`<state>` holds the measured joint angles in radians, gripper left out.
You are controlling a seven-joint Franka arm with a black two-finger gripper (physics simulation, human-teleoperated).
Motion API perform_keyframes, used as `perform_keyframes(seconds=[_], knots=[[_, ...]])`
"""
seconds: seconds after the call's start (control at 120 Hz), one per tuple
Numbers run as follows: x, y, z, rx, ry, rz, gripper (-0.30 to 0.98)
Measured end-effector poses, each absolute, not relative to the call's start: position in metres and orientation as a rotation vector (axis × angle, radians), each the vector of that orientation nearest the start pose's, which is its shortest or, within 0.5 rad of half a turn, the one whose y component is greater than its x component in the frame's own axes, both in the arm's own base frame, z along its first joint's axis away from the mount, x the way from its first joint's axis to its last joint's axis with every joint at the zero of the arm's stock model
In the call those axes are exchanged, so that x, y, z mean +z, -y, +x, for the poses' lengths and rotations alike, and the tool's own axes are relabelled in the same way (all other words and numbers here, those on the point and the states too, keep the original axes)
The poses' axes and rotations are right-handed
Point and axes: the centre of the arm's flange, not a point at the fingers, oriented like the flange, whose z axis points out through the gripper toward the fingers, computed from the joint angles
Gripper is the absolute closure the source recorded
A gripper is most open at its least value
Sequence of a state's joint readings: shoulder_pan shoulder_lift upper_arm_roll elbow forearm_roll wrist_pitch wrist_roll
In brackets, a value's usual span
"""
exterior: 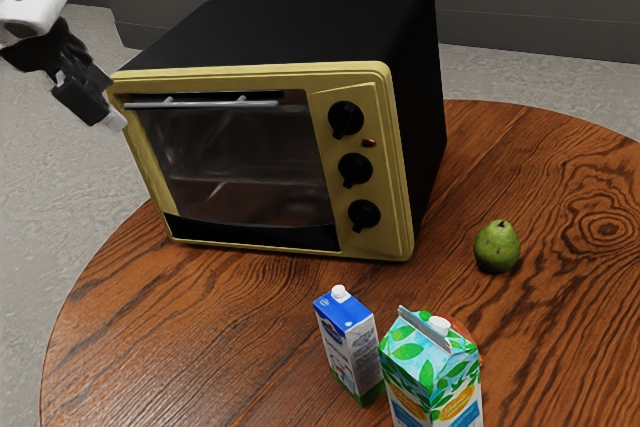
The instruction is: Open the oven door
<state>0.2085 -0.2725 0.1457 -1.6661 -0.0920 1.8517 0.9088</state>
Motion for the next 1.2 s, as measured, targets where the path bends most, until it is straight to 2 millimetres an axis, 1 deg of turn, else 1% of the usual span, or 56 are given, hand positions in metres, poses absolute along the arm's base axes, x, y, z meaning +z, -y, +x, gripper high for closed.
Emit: perform_keyframes(seconds=[0.05,0.15,0.25,0.292,0.517,0.583,0.633,0.742,0.825,0.95,1.2], knots=[[0.747,-0.177,0.463,-0.697,-0.873,-2.739,0.0],[0.748,-0.171,0.476,-0.749,-1.046,-2.599,0.0],[0.739,-0.165,0.495,-0.742,-1.202,-2.486,0.0],[0.737,-0.164,0.5,-0.735,-1.254,-2.443,0.0],[0.737,-0.16,0.506,-0.693,-1.469,-2.245,0.0],[0.749,-0.159,0.508,-0.678,-1.519,-2.198,0.0],[0.749,-0.16,0.513,-0.652,-1.562,-2.182,0.0],[0.74,-0.161,0.524,-0.592,-1.656,-2.166,0.0],[0.729,-0.161,0.523,-0.556,-1.719,-2.158,0.0],[0.719,-0.162,0.522,-0.522,-1.786,-2.137,0.0],[0.693,-0.166,0.536,-0.469,-1.879,-2.1,0.0]])
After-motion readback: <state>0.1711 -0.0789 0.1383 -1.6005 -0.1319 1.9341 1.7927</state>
